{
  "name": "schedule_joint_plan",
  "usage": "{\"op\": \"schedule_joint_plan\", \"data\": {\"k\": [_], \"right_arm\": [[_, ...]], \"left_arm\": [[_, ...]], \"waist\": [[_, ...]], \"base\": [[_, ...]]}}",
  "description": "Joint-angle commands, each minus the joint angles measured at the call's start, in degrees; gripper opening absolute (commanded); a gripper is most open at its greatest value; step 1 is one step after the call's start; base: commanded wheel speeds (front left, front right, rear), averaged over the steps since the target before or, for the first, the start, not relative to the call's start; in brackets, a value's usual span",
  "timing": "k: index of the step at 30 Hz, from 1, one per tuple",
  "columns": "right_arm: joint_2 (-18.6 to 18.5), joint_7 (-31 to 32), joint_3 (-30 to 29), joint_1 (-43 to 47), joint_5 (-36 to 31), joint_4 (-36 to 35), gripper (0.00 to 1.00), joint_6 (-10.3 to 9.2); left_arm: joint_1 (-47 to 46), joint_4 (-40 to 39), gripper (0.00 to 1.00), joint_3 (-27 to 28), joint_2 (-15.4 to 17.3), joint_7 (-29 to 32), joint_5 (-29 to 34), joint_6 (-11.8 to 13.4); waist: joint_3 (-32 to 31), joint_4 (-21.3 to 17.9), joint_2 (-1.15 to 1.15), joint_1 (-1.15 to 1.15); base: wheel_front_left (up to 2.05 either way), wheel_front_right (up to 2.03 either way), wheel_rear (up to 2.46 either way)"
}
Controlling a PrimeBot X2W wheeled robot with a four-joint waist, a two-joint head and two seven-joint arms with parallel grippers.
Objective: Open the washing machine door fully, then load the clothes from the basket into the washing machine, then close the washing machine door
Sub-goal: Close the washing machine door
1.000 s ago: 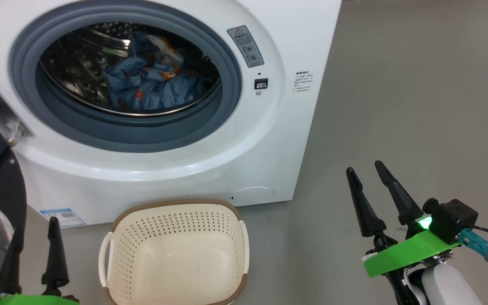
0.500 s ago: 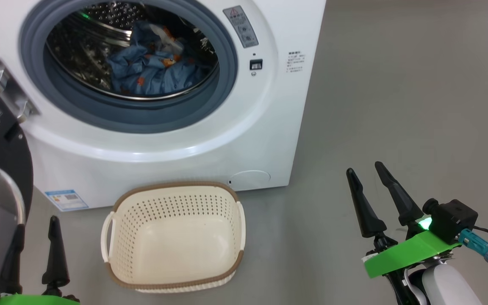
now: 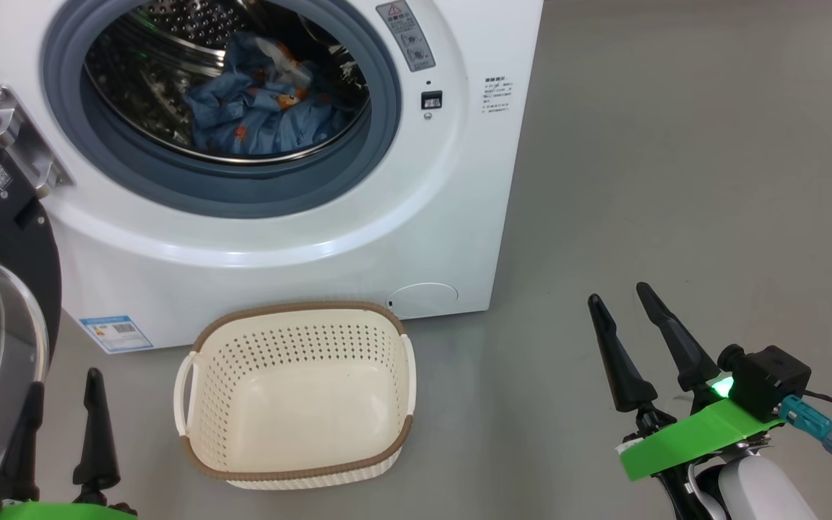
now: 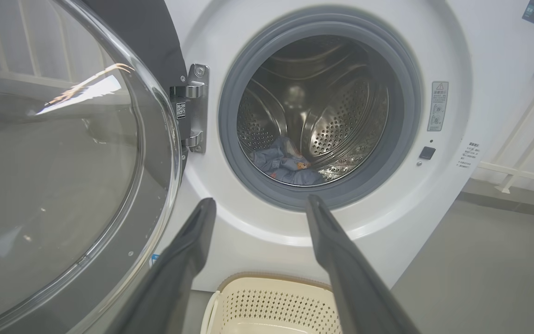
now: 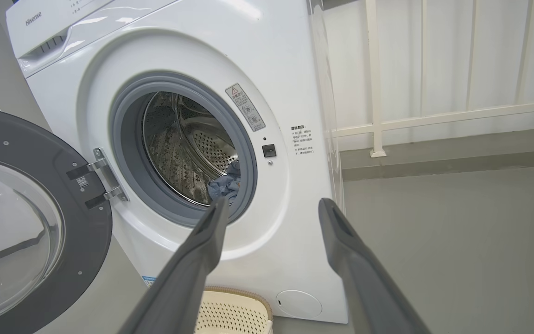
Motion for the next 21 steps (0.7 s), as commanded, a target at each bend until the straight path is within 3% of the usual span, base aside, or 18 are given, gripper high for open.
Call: {"op": "schedule_joint_plan", "data": {"k": [1,21], "right_arm": [[-0.37,-0.27,1.26,-0.18,0.55,-1.20,1.00,0.09],[-0.35,-0.27,0.92,-0.02,0.60,-1.27,1.00,0.09]], "left_arm": [[-0.88,-1.33,1.00,1.87,1.00,-0.36,0.58,-0.12],[-0.95,-1.43,1.00,1.58,0.72,-0.36,0.80,-0.13]], "waist": [[-0.11,-0.02,0.00,0.00],[-0.03,0.30,0.00,0.00]], "base": [[0.00,0.00,0.00],[0.00,0.00,0.00]]}}
